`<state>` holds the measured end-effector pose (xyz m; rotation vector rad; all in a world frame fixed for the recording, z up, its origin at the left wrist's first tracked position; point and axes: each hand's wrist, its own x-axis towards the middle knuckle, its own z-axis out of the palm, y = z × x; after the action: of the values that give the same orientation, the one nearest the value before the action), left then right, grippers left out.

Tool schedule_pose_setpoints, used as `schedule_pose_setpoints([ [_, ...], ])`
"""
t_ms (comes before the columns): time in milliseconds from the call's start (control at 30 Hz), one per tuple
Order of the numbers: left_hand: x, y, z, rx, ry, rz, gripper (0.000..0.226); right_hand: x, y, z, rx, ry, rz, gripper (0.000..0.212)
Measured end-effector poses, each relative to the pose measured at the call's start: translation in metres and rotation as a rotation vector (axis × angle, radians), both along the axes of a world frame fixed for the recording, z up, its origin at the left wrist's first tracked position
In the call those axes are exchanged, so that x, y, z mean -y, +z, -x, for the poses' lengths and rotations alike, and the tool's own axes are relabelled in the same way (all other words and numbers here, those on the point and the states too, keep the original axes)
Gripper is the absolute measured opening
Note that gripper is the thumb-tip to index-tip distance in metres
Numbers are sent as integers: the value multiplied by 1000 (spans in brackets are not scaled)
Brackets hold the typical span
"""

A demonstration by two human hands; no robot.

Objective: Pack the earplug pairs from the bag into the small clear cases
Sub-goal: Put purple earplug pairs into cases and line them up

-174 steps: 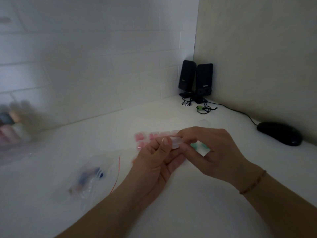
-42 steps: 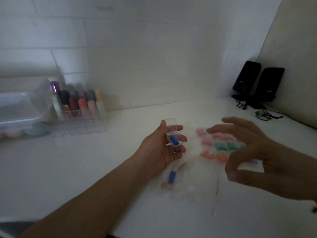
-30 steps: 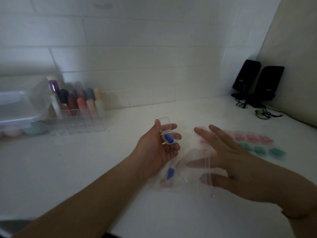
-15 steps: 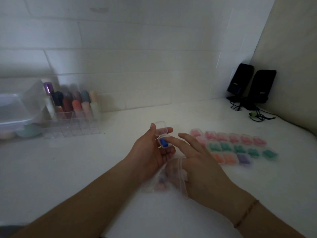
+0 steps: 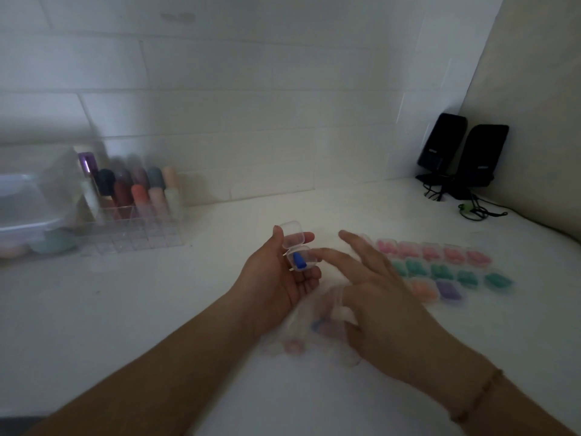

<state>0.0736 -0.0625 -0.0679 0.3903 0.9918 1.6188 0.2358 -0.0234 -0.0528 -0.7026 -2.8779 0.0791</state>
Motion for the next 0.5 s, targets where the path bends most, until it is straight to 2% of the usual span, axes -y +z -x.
schedule_pose_setpoints([
  [67,0,1,0,28,-6,-1,56,-9,17,-17,26,13,-12,26],
  [133,1,2,1,21,-26,-6,55,-20,34,-37,-75,52,80,25],
  [267,3,5,2,31,-66,-75,56,-36,56,-59,-583,81,426,45],
  [333,3,6,2,42,-111,-127,56,-36,50,-51,-790,65,612,37],
  [400,4,7,0,34,-176,-146,57,-31,38,-36,-839,34,636,25],
  [500,7,8,-2,-11,-274,-106,58,-23,24,-18,-777,-28,561,19],
])
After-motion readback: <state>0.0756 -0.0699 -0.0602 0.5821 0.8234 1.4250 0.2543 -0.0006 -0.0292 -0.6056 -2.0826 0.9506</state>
